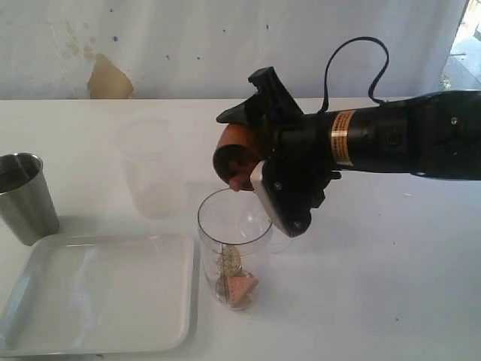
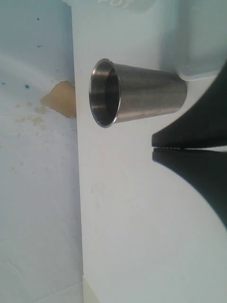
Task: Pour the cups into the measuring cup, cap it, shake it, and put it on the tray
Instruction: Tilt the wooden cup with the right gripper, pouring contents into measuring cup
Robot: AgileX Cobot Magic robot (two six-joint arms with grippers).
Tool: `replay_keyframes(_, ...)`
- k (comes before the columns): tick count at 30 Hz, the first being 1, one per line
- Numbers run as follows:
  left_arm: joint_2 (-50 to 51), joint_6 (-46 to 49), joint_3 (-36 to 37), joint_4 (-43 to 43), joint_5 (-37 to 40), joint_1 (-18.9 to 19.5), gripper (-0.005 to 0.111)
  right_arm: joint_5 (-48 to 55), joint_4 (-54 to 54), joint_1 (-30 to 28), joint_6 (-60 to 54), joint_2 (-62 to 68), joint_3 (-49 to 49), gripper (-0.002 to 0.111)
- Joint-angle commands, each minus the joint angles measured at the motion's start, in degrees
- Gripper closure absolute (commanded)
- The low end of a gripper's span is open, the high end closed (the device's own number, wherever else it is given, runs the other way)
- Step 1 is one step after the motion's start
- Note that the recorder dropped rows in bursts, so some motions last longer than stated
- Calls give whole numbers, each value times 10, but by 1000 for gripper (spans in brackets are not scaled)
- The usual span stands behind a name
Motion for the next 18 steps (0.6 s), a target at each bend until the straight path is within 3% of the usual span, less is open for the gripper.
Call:
replay_keyframes(1, -3, -1, 3, -2, -4, -1, 106, 11, 6, 1, -55, -3, -4, 108)
replay_keyframes(18, -3, -1, 3, -2, -4, -1, 106, 61, 6, 1, -205, -8, -4, 108)
